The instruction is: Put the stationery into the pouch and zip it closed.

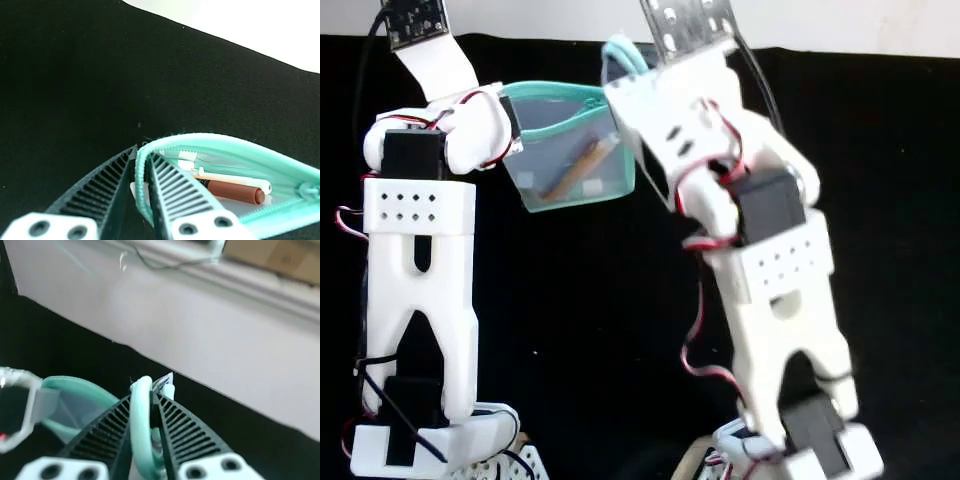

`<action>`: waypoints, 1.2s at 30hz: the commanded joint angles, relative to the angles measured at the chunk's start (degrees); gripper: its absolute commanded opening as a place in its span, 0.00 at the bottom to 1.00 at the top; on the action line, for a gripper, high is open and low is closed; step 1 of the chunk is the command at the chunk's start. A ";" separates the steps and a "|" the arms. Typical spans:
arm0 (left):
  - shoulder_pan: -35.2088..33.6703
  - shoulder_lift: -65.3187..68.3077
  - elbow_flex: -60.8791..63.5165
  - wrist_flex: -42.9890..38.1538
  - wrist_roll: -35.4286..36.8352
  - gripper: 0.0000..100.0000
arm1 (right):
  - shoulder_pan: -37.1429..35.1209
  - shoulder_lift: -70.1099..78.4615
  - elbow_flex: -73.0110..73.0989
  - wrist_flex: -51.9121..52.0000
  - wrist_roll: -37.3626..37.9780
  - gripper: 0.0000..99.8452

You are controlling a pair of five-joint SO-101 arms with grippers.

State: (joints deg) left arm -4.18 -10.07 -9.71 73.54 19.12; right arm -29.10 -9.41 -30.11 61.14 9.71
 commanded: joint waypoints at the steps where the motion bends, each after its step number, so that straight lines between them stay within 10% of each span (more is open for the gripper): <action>1: 0.84 0.04 -0.31 -1.23 0.26 0.01 | -0.48 7.25 -16.48 2.77 1.85 0.01; 17: 8.92 -0.66 -0.84 -10.64 0.09 0.03 | -0.57 16.92 -45.58 5.32 2.02 0.01; 24: 8.48 -0.66 -9.36 -6.33 0.00 0.20 | -0.40 16.92 -46.46 8.92 2.02 0.01; 36: 1.63 -0.57 -22.46 -2.90 -0.09 0.20 | -0.57 16.84 -46.46 8.92 2.02 0.01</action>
State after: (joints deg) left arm -1.54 -9.63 -28.53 70.64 19.21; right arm -29.10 7.74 -74.86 69.76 10.95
